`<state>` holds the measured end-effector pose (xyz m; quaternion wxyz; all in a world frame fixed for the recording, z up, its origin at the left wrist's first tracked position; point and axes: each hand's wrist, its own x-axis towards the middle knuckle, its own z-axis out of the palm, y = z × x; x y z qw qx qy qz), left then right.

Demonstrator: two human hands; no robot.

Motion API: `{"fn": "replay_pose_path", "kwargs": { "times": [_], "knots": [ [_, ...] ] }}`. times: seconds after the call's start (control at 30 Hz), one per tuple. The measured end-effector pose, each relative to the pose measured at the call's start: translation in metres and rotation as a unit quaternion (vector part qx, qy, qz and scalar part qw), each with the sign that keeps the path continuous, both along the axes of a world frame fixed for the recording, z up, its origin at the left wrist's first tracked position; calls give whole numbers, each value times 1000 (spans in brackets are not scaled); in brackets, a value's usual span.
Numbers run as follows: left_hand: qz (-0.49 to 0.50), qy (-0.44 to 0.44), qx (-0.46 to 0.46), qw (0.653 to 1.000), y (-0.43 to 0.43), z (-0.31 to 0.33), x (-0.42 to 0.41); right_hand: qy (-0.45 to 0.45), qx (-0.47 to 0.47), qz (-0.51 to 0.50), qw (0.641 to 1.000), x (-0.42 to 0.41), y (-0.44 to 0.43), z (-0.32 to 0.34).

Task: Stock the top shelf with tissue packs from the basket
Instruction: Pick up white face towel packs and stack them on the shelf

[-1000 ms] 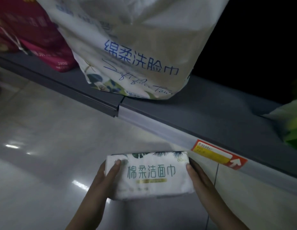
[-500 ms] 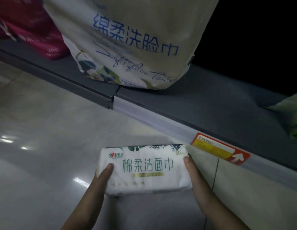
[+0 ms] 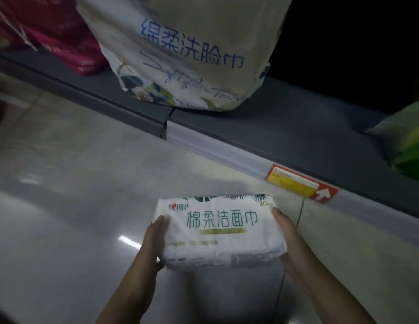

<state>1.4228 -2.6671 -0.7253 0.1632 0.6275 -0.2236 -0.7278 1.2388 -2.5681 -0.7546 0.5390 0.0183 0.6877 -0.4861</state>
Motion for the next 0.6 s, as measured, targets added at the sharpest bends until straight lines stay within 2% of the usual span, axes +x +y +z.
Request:
{"fn": "replay_pose_path", "kwargs": {
  "times": [0.1, 0.3, 0.43, 0.6],
  "knots": [
    [-17, 5, 10, 1000, 19, 19, 17, -78, -7, -39, 996, 11, 30, 23],
    [-82, -31, -53, 995, 47, 100, 31, -35, 6, 7, 999, 12, 64, 109],
    [-128, -30, -65, 989, 50, 164, 20, -21, 11, -15, 1000, 8, 72, 176],
    [-123, -36, -82, 988, 57, 231, 14, -19, 41, -34, 998, 5, 71, 240]
  ]
}}
